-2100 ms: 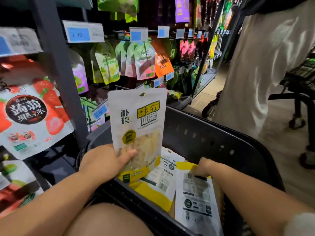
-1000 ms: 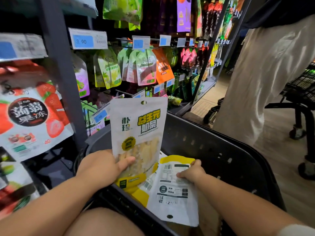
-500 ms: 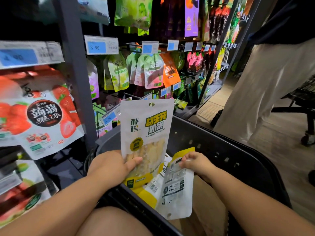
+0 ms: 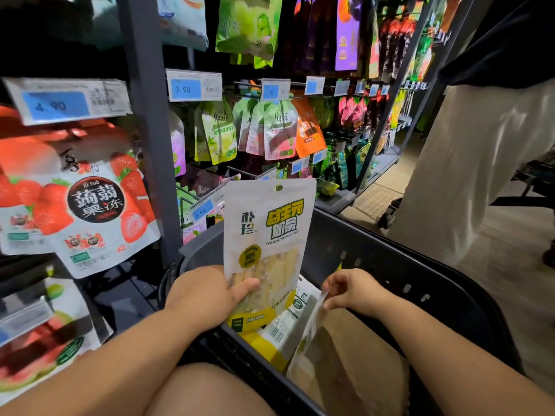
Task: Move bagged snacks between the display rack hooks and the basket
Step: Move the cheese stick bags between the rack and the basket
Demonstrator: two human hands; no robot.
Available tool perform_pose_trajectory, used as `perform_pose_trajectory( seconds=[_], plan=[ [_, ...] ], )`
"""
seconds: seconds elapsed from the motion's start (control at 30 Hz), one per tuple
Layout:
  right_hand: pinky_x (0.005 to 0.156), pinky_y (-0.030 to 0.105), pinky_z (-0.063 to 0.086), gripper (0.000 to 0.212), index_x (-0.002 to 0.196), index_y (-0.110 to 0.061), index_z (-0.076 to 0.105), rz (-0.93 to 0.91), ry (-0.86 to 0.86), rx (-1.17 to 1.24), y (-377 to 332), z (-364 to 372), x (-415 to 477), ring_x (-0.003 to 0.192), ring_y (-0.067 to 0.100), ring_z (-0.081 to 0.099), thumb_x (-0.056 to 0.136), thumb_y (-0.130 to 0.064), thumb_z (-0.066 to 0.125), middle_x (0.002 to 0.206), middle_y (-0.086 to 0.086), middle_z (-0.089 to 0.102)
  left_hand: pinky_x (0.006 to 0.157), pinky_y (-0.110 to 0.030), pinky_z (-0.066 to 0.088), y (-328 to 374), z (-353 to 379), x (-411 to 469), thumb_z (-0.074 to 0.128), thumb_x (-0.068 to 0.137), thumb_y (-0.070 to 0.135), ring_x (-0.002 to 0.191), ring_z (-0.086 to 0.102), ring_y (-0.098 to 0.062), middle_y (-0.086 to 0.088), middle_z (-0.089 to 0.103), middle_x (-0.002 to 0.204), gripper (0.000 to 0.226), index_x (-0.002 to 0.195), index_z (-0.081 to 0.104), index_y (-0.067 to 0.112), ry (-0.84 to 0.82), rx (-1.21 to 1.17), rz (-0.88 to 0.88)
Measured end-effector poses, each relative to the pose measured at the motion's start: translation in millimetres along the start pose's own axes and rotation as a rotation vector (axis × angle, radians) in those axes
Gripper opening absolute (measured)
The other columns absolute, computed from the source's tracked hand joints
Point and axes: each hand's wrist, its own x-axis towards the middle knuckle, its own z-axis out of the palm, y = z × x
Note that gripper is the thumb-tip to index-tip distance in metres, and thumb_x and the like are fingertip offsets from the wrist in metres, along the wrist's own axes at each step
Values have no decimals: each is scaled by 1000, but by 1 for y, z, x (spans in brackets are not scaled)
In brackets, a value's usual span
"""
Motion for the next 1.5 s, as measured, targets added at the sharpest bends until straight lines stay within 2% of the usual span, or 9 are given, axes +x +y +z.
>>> perform_pose_trajectory(
  seconds=[0.23, 0.37, 0.57, 0.73, 0.9, 1.1, 1.17, 1.3, 1.5],
  plan=[
    [94, 23, 41, 24, 63, -37, 63, -177, 32, -376, -8, -6, -1, 104, 1, 47, 71, -38, 85, 100, -20, 50, 66, -32, 41, 1, -1, 1, 30, 79, 82, 80, 57, -20, 3, 60, 82, 70, 102, 61, 24, -11, -21, -17],
    [96, 28, 47, 26, 60, -38, 62, -137, -83, -258, -4, -22, -5, 95, 0, 63, 73, -35, 84, 90, -18, 70, 69, -33, 46, 2, -7, -2, 37, 82, 78, 82, 60, -20, 4, 60, 81, 61, 99, 62, 26, -34, -131, -45],
    [59, 25, 36, 30, 67, -23, 54, -231, -93, 103, -25, -61, -26, 61, 7, 42, 80, -20, 81, 61, -13, 47, 71, -27, 42, 2, -26, -8, 59, 89, 54, 89, 62, -21, 2, 65, 86, 31, 93, 63, 24, -50, -511, -89],
    [56, 25, 39, 63, 75, -14, 53, -349, -14, 435, -72, -94, -44, 65, 16, 49, 55, -64, 86, 72, 7, 52, 68, -21, 40, -3, -69, -22, 65, 89, 43, 92, 63, -21, 1, 63, 92, 23, 94, 62, 21, 151, -775, -188],
    [48, 21, 51, 11, 81, -6, 50, -450, 96, 775, -138, -97, -40, 53, 11, 62, 90, -1, 51, 67, 7, 63, 44, -5, 33, -20, -122, -40, 59, 94, 38, 63, 47, -2, 4, 55, 75, 20, 100, 62, 19, 305, -898, -217],
    [50, 23, 54, 8, 93, -13, 56, -577, 133, 951, -231, -54, -25, 59, 12, 69, 93, -7, 50, 71, -1, 73, 90, -22, 47, -53, -152, -71, 73, 76, 58, 96, 62, -12, 12, 68, 102, 32, 92, 62, 32, 411, -1000, -219],
    [51, 24, 55, 5, 96, -12, 57, -636, 111, 959, -263, -32, -20, 61, 13, 69, 91, -13, 55, 73, 1, 74, 76, -6, 43, -65, -159, -83, 69, 83, 52, 95, 58, -7, 18, 64, 96, 26, 95, 62, 30, 443, -928, -202],
    [45, 25, 52, 10, 95, -13, 56, -655, 58, 980, -314, 17, -14, 55, 14, 66, 99, -9, 48, 68, 1, 71, 72, -18, 43, -99, -170, -110, 64, 83, 56, 87, 60, -10, 2, 71, 105, 32, 96, 67, 26, 518, -858, -286],
    [42, 16, 46, 11, 92, -8, 55, -727, -100, 979, -377, 75, -29, 51, 5, 65, 100, -10, 47, 69, -3, 73, 54, 0, 38, -154, -190, -174, 65, 87, 39, 53, 55, 17, 21, 66, 59, 22, 74, 69, 22, 695, -800, -403]
  ],
)
